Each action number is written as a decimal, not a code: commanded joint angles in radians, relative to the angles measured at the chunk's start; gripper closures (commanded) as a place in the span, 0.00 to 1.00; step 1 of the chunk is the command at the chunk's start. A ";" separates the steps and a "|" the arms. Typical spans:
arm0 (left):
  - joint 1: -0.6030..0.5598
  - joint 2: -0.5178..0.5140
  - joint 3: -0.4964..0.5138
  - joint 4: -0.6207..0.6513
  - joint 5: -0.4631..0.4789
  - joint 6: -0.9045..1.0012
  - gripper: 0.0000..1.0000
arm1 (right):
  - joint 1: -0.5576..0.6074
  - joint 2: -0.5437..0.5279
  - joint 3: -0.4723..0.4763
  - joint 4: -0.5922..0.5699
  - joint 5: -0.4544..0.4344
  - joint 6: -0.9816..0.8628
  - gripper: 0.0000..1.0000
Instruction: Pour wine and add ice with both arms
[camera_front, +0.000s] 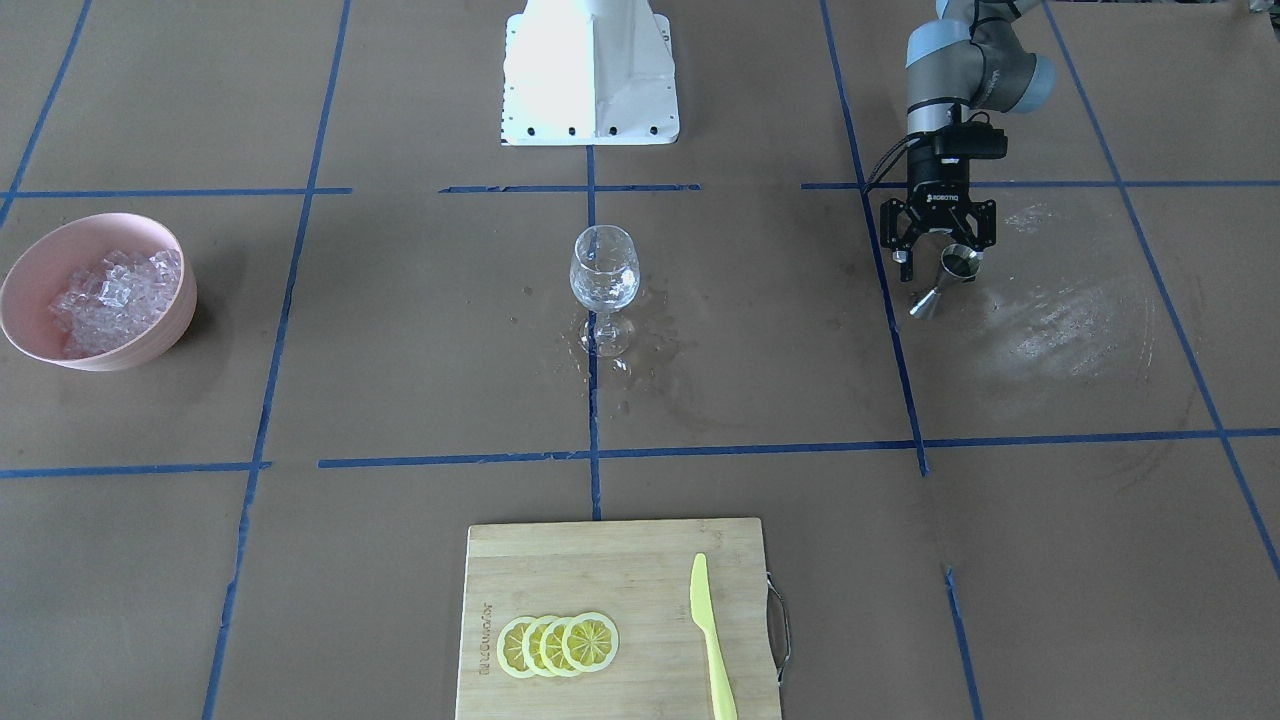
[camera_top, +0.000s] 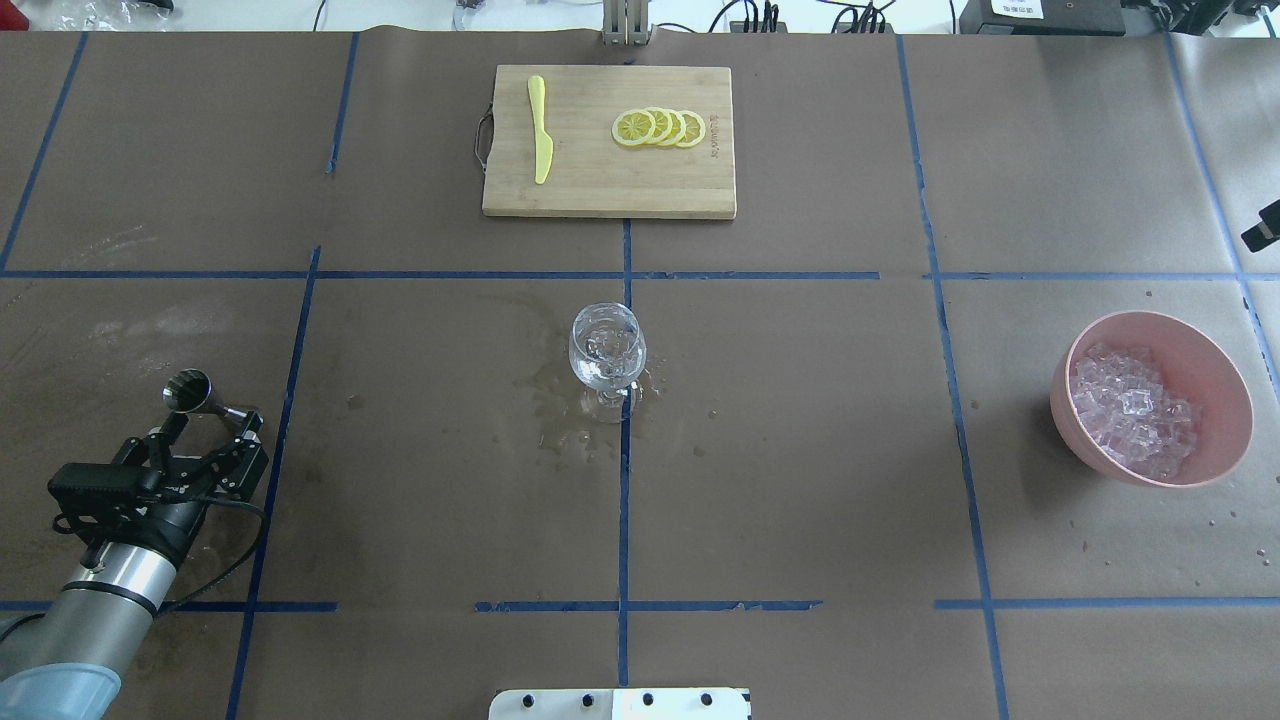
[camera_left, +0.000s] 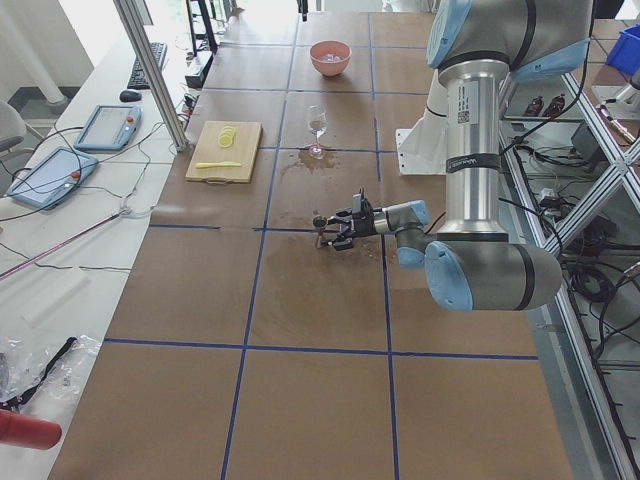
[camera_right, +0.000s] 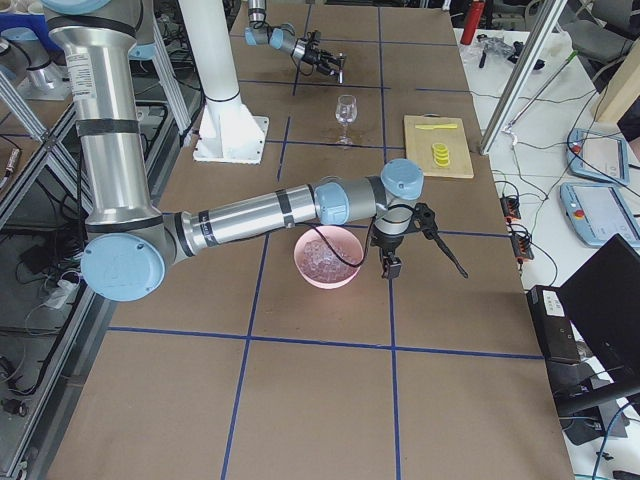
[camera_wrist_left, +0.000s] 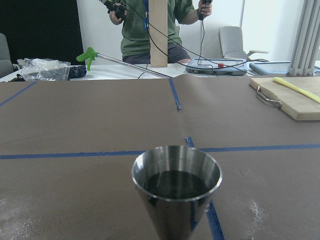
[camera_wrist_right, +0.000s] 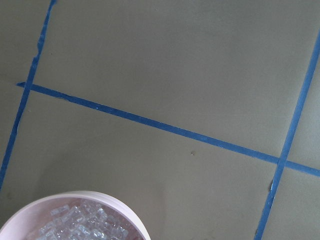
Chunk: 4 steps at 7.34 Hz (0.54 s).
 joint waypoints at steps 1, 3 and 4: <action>-0.011 -0.026 0.014 -0.002 0.003 0.029 0.14 | 0.000 0.000 0.006 0.000 0.000 -0.001 0.00; -0.033 -0.031 0.025 -0.002 0.001 0.032 0.17 | 0.000 0.000 0.009 0.000 0.000 0.001 0.00; -0.033 -0.033 0.048 -0.006 0.000 0.032 0.18 | 0.000 0.000 0.008 0.000 0.000 -0.001 0.00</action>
